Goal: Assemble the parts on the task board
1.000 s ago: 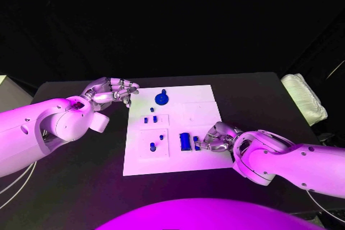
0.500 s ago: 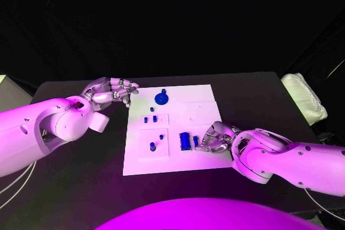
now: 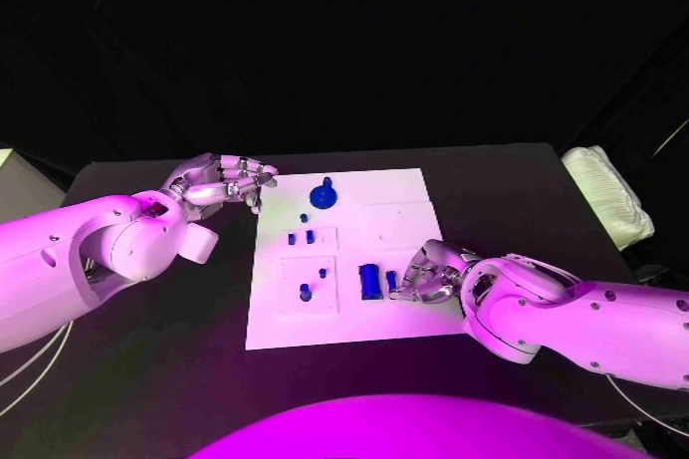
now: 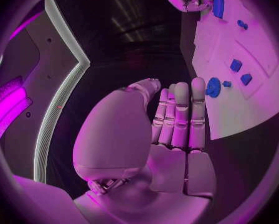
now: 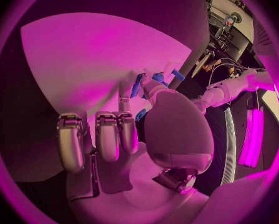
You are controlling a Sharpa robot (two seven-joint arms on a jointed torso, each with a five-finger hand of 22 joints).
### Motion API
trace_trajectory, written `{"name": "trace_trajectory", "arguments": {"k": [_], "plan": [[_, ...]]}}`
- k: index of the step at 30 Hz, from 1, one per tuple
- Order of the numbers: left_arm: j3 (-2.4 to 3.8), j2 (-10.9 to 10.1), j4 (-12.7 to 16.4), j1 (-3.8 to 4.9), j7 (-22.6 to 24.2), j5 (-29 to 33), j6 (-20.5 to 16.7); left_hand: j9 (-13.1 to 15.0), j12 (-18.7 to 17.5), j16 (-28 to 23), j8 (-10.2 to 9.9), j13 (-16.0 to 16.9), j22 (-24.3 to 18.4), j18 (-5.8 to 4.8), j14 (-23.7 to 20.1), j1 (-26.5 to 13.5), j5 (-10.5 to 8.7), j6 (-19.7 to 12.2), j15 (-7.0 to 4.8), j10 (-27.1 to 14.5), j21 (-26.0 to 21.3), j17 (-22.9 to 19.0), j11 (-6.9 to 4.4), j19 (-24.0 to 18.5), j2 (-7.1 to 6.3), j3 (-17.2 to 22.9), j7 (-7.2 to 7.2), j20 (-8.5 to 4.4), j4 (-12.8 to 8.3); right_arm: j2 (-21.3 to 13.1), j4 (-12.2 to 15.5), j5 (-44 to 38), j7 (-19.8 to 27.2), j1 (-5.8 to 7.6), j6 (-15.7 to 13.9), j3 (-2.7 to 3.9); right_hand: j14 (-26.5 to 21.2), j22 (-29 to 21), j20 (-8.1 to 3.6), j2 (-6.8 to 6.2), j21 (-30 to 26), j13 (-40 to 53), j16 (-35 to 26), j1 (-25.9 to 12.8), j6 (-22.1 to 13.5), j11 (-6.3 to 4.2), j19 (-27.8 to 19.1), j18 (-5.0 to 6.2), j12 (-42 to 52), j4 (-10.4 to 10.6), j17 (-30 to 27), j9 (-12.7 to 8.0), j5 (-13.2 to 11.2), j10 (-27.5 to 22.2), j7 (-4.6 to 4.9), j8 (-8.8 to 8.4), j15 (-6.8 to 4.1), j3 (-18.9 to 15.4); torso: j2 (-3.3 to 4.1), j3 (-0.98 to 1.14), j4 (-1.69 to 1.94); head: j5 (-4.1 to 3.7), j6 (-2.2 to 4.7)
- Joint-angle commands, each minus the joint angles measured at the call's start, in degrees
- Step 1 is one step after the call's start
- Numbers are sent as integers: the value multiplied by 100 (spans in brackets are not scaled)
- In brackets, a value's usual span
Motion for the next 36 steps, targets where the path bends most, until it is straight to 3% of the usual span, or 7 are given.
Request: {"name": "trace_trajectory", "arguments": {"k": [1, 8, 12, 20, 25, 30, 36], "plan": [[3, 13, -1, 1, 27, 5, 49, -6, -3, -30, 25, -7, 9, 81, -6, -12, -18, -24, 4, 30, 22, 6, 14, -37, 26, 3, 25, 16, 33, -39, 50, -164, 203, -6, -80, -1, 608, 1506, -25, 23, 12, 1505, 24, -29, 34, -31, 599, -82, 12, 82, 1509, -14, 23, 589, 4, 3, -18, -154, -6, -1, -2, 1, 6], [3, 32, -26, 1, 61, 19, 29, -6, -3, -30, 25, -7, 9, 81, -6, -12, -18, -24, 4, 30, 22, 6, 14, -37, 26, 3, 25, 16, 33, -155, 142, -87, 864, 47, -436, 6, 608, 1506, -8, 120, 12, 1505, 24, 132, -7, -8, 599, -82, 12, 478, 1509, -56, -51, 589, 25, -17, -2, -903, -19, -11, -7, -7, 61], [-1, 69, -76, 0, 167, 90, -39, -15, -3, -35, 26, -12, 12, 81, -11, -44, -23, -38, 9, 25, 21, 11, 19, -48, 8, -19, 29, 20, 54, -205, 123, 134, 1409, 143, -839, 17, 608, 1506, 53, 216, 12, 1505, 24, 172, -301, 87, 599, -82, 12, 501, 1509, -106, 476, 589, 142, -147, 74, -1745, -51, -21, -24, -1, 113], [-29, 271, -324, -28, 653, 358, -332, -55, -19, -440, 19, -39, -147, 65, -545, -166, -67, -123, 81, 5, -334, -119, 34, -419, -147, -204, 42, 92, 217, -91, -563, 1847, 3108, 432, -1338, 53, 594, 1427, 143, 477, -243, 1439, -4, 653, -578, 199, 508, -25, -185, 474, 1454, -167, 643, 517, 265, -324, 172, -2211, -188, -83, -56, 54, 267], [-34, 549, -700, -69, 1014, 651, -523, -124, -261, -1306, -4, -221, -523, 58, -911, -88, -65, -233, 186, 64, -1017, -475, 97, -763, -133, -271, 54, 219, 310, 209, -1358, 3240, 4092, 537, -1114, 94, 172, 807, 251, 677, -2171, 760, -700, 1419, -793, 327, -253, 359, -2055, 393, 356, -215, 474, -367, 399, -445, 284, -2047, -312, -131, -65, 117, 415], [-34, 881, -1218, -93, 1263, 879, -373, -248, -1122, -3089, -194, -694, -1497, 42, -1079, -45, -66, -381, 439, 314, -2608, -1080, 250, -1295, -150, -165, -109, 570, 313, 600, -2229, 4382, 4856, 596, -699, 163, -1597, -871, 473, 663, -6216, -1177, -2965, 1674, -1240, 543, -2010, 955, -5487, 493, -2342, -264, 533, -2454, 604, -336, 514, -1958, -415, -145, -57, 211, 599], [-34, 1272, -1810, -127, 1388, 1031, -548, -494, -2234, -4814, -478, -805, -2628, 44, -1217, 8, -57, -426, 653, 276, -4203, -1362, 273, -1166, -101, -329, -100, 807, 279, 1036, -3031, 5330, 5357, 613, -191, 218, -2956, -2436, 856, 681, -7883, -3733, -5268, 1981, -1587, 884, -2752, 964, -7189, 461, -3959, -562, 345, -2734, 883, -357, 853, -1471, -522, -136, -74, 273, 820]]}}
